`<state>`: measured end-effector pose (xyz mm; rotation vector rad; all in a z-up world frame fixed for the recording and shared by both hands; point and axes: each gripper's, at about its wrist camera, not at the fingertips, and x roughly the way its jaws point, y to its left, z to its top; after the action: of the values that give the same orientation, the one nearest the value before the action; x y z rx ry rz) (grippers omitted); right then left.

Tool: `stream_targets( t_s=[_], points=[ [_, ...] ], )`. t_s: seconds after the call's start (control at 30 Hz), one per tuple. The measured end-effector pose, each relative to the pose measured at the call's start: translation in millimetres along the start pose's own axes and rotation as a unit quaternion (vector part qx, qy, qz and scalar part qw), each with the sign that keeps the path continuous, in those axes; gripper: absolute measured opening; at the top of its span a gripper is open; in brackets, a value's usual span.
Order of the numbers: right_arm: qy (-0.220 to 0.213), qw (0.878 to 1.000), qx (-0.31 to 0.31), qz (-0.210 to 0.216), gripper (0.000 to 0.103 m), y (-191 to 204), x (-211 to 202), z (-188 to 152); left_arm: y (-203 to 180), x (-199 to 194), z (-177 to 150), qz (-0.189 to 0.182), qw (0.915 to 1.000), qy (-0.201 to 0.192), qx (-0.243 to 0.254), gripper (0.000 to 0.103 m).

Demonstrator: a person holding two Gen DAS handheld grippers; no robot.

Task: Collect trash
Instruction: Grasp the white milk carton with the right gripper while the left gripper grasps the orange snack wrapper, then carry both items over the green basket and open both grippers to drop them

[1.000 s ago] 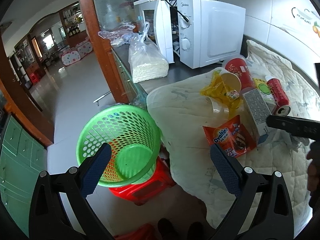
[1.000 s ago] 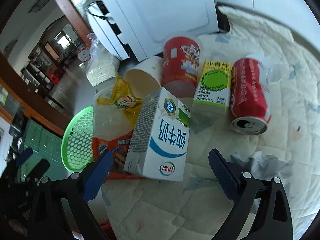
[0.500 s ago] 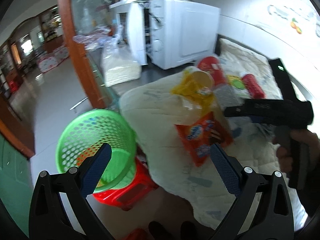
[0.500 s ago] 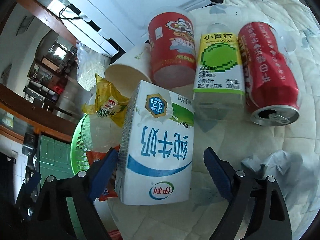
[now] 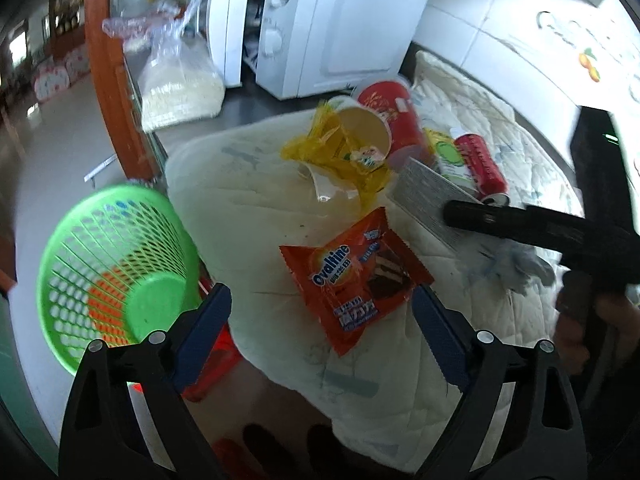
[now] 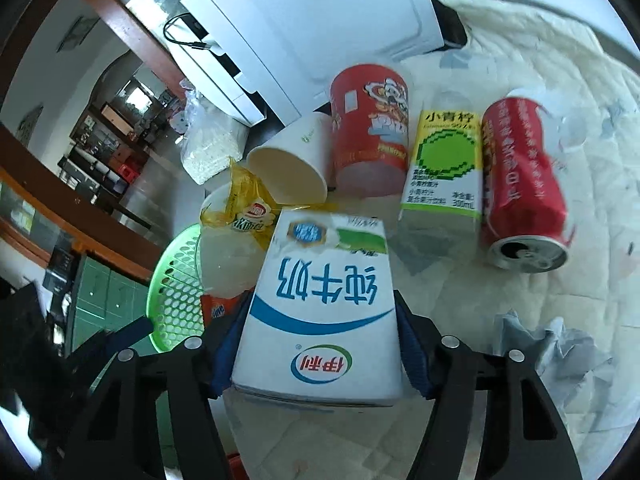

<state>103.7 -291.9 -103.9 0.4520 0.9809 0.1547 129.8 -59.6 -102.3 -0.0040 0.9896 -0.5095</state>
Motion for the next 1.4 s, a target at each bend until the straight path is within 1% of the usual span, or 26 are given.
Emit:
stream_targets(
  t_s=[0.07, 0.1, 0.13, 0.17, 0.2, 0.27, 0.33, 0.37, 0.4, 0.47, 0.57, 0.6, 0.63, 0.7, 0.77, 0.83, 1.03, 1.17, 1.27, 1.4],
  points=[
    [0.003, 1.0, -0.012, -0.01, 0.061, -0.7, 0.1, -1.3, 1.6, 9.1, 2.1, -0.012, 0.9998, 0.01, -0.011, 0.089],
    [0.007, 1.0, -0.013, -0.012, 0.061, -2.1, 1.4, -2.9, 2.1, 13.7, 2.8, -0.009, 0.9997, 0.015, -0.015, 0.088],
    [0.01, 1.0, -0.014, -0.014, 0.061, -4.0, 1.7, -4.6, 3.1, 17.3, 3.3, -0.008, 0.9996, 0.02, -0.018, 0.084],
    [0.014, 1.0, -0.017, -0.018, 0.061, -5.1, 2.3, -6.9, 3.4, 20.0, 3.5, -0.016, 0.9994, 0.023, -0.022, 0.079],
    [0.016, 0.999, -0.02, -0.02, 0.061, -3.6, 3.9, -6.9, 3.1, 21.8, 3.6, -0.021, 0.9992, 0.026, -0.023, 0.077],
    [0.022, 0.999, -0.028, -0.024, 0.061, -1.5, 6.2, -8.7, 2.5, 24.7, 2.8, -0.023, 0.9989, 0.032, -0.024, 0.069],
    [0.029, 0.998, -0.039, -0.03, 0.061, 3.2, 12.6, -9.7, 2.1, 27.3, 1.9, -0.033, 0.9984, 0.037, -0.027, 0.064],
    [0.032, 0.998, -0.045, -0.035, 0.062, 3.2, 13.7, -10.5, 2.1, 28.3, 1.3, -0.038, 0.9981, 0.038, -0.03, 0.059],
    [0.034, 0.997, -0.05, -0.04, 0.063, 3.6, 14.9, -11.2, 2.0, 29.3, 0.9, -0.044, 0.9977, 0.039, -0.032, 0.057],
    [0.037, 0.997, -0.053, -0.042, 0.069, 4.4, 16.0, -11.0, 1.9, 32.3, -0.1, -0.048, 0.9974, 0.043, -0.033, 0.049],
    [0.04, 0.996, -0.063, -0.051, 0.073, 5.4, 17.2, -8.6, 1.2, 38.0, -1.6, -0.043, 0.997, 0.054, -0.034, 0.048],
    [0.041, 0.996, -0.065, -0.054, 0.074, 6.3, 18.2, -8.6, 1.7, 39.8, -2.1, -0.045, 0.9968, 0.055, -0.036, 0.045],
    [0.044, 0.995, -0.067, -0.056, 0.075, 5.4, 20.3, -7.5, 2.0, 41.3, -2.5, -0.052, 0.9962, 0.058, -0.039, 0.036],
    [0.052, 0.994, -0.069, -0.059, 0.075, 5.4, 24.7, -6.6, 2.3, 43.5, -3.1, -0.05, 0.996, 0.059, -0.045, 0.033],
    [0.059, 0.994, -0.067, -0.061, 0.074, 5.8, 27.1, -6.1, 2.0, 42.1, -3.4, -0.049, 0.9961, 0.055, -0.047, 0.025],
    [0.063, 0.994, -0.071, -0.061, 0.066, 8.5, 29.1, -6.8, 2.9, 39.6, -3.5, -0.054, 0.996, 0.052, -0.05, 0.018],
    [0.047, 0.994, -0.081, -0.065, 0.065, 16.9, 17.3, -11.1, 4.0, 22.0, -6.0, -0.049, 0.9965, 0.035, -0.059, 0.012],
    [0.036, 0.993, -0.099, -0.059, 0.064, 29.1, 0.0, -15.2, 11.3, -2.5, -8.8, -0.049, 0.9965, 0.012, -0.067, 0.009],
    [0.03, 0.992, -0.112, -0.05, 0.064, 41.6, -11.1, -16.3, 23.0, -28.7, -9.9, -0.042, 0.9962, -0.01, -0.076, 0.008],
    [0.018, 0.989, -0.147, -0.022, 0.064, 76.0, -19.4, -14.1, 49.7, -63.1, -11.4, -0.017, 0.9947, -0.044, -0.091, 0.008]
  ],
)
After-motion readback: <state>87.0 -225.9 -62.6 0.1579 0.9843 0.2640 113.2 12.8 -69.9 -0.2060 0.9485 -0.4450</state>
